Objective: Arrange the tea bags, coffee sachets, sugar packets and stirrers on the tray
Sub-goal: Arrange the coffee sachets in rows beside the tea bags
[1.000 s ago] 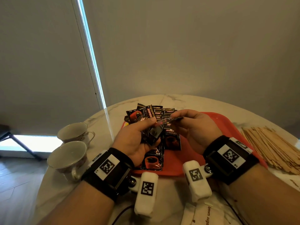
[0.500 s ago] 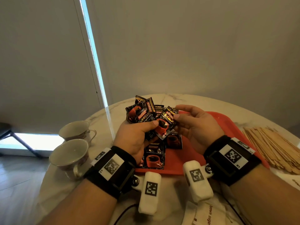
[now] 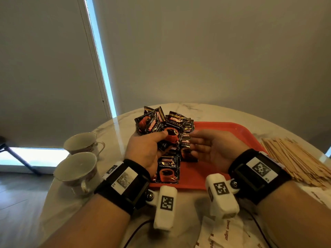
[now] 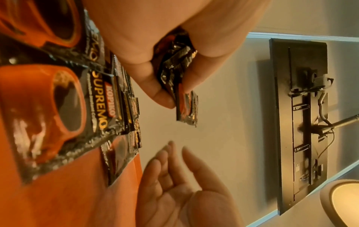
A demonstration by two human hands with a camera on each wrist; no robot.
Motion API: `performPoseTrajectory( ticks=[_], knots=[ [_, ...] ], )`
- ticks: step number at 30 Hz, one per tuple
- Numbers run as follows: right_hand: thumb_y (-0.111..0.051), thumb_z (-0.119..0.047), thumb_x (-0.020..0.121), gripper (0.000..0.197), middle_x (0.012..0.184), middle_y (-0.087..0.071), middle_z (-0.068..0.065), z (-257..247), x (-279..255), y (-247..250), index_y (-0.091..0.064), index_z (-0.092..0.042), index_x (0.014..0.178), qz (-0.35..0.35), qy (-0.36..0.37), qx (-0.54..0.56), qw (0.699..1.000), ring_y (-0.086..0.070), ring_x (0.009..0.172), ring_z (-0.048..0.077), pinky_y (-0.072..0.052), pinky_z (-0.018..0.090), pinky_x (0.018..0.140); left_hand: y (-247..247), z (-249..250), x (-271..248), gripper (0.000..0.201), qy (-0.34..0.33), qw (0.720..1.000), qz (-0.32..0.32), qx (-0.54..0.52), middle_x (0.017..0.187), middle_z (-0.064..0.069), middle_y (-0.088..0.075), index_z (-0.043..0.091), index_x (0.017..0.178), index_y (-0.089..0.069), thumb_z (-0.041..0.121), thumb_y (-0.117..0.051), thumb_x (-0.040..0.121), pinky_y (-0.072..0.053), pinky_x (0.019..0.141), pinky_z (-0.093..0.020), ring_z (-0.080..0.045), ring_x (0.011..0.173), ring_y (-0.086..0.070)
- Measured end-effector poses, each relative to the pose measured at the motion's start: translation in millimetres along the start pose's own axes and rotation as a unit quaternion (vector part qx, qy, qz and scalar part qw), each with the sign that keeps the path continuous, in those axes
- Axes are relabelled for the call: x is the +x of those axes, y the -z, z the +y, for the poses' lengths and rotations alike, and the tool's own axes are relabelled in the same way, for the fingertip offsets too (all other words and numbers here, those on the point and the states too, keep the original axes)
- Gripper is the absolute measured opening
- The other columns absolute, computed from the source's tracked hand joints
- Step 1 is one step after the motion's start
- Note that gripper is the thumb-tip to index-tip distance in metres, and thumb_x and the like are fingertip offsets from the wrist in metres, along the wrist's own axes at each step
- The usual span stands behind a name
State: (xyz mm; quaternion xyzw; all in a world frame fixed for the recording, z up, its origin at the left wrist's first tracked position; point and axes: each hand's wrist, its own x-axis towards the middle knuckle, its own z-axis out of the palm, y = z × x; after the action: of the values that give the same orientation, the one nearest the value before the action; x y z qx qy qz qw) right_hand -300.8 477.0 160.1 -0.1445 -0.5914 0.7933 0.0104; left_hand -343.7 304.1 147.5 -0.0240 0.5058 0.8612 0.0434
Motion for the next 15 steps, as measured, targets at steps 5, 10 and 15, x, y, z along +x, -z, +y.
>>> performPoseTrajectory(
  ticks=[5,10,15],
  knots=[
    [-0.071,-0.001,0.090,0.009,0.079,-0.068,0.008,-1,-2,-14,-0.066,-0.009,0.092,-0.024,0.038,-0.061,0.997,-0.067,0.066,0.018,-0.060,0.034,0.067,-4,-1,-5,0.040,-0.001,1.000,-0.020,-0.014,0.105,-0.019,-0.078,0.003,0.127,-0.063,-0.011,-0.068,0.089,-0.058,0.051,-0.031,-0.023,0.072,-0.079],
    [-0.065,0.003,0.091,0.008,0.078,-0.066,0.012,2,6,-7,-0.065,-0.005,0.094,0.048,0.003,-0.075,0.996,-0.064,0.059,0.017,-0.058,0.029,0.056,-1,4,-3,0.031,0.005,1.000,-0.004,-0.017,0.092,-0.011,-0.080,0.007,0.117,-0.066,-0.008,-0.069,0.090,-0.060,0.055,-0.032,-0.022,0.073,-0.079],
    [-0.065,0.005,0.089,0.004,0.072,-0.060,0.013,9,8,17,-0.064,0.001,0.087,0.126,-0.070,-0.156,0.977,-0.059,0.062,0.022,-0.054,0.033,0.061,4,10,4,0.027,0.024,0.999,0.032,-0.022,0.105,-0.017,-0.075,0.006,0.115,-0.064,-0.006,-0.065,0.092,-0.061,0.057,-0.033,-0.029,0.089,-0.076]
  ],
)
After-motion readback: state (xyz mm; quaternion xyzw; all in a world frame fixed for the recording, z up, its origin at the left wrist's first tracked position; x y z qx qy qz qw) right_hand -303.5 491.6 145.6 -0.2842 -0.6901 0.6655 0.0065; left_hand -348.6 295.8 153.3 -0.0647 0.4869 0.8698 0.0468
